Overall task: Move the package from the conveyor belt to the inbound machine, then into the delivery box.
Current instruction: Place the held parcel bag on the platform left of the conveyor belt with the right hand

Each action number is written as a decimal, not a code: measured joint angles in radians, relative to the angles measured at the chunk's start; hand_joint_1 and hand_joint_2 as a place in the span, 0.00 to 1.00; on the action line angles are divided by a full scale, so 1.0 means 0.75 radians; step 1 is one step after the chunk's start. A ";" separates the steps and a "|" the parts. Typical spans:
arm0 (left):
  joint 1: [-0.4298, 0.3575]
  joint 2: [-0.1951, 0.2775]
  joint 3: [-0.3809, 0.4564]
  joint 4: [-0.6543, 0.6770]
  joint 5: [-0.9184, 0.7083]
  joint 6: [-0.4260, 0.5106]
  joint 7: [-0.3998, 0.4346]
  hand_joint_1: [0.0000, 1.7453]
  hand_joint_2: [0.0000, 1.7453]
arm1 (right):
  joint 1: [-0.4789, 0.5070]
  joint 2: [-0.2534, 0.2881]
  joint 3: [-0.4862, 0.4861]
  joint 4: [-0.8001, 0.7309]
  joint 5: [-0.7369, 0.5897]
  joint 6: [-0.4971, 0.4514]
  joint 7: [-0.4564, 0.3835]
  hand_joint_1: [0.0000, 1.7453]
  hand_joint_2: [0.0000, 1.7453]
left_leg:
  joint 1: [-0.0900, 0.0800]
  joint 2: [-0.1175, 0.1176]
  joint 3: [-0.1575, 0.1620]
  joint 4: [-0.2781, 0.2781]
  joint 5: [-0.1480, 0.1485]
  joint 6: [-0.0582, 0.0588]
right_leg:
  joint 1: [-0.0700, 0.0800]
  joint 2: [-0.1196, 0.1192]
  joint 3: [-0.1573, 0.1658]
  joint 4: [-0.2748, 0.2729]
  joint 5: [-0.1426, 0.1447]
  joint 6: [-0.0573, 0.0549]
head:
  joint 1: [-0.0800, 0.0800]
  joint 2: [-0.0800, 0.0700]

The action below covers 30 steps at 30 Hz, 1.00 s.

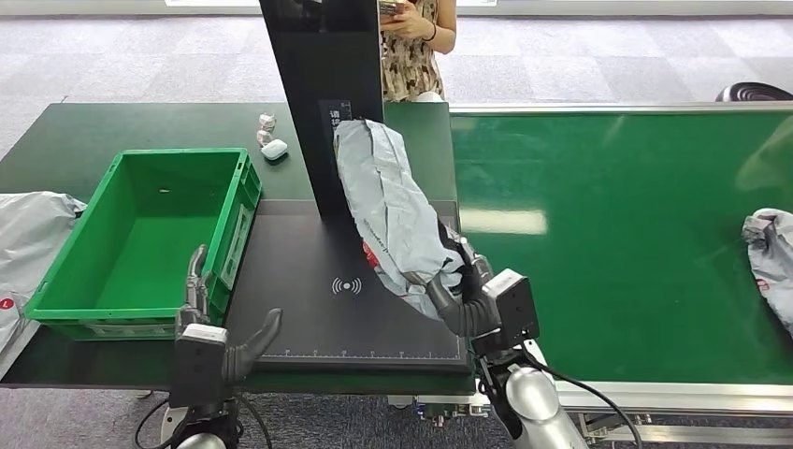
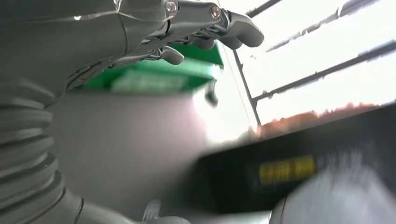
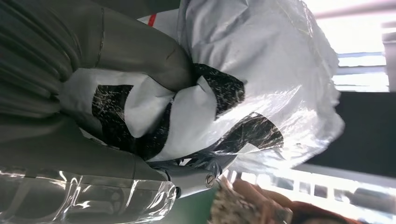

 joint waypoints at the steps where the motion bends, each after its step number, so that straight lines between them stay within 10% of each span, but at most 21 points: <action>1: 0.003 0.000 0.014 -0.010 -0.010 0.043 -0.014 0.00 1.00 | -0.002 -0.004 0.012 0.025 -0.005 0.006 0.003 1.00 1.00 | 0.000 0.000 0.000 0.000 0.000 0.000 | 0.000 0.000 0.000 0.000 0.000 0.000 | 0.000 0.000; 18: 0.029 0.000 0.081 -0.110 -0.050 0.208 -0.056 0.00 1.00 | -0.102 -0.041 0.168 0.326 -0.083 0.136 0.063 0.99 1.00 | 0.000 0.000 0.000 0.000 0.000 0.000 | 0.000 0.000 0.000 0.000 0.000 0.000 | 0.000 0.000; 22: 0.030 0.000 0.081 -0.112 -0.063 0.195 -0.043 0.00 1.00 | -0.128 -0.044 0.207 0.384 -0.099 0.156 0.072 0.04 1.00 | 0.000 0.000 0.000 0.000 0.000 0.000 | 0.000 0.000 0.000 0.000 0.000 0.000 | 0.000 0.000; 30: 0.030 0.000 0.081 -0.112 -0.068 0.170 -0.043 0.00 1.00 | -0.140 -0.055 0.230 0.430 -0.171 0.146 0.000 0.00 1.00 | 0.000 0.000 0.000 0.000 0.000 0.000 | 0.000 0.000 0.000 0.000 0.000 0.000 | 0.000 0.000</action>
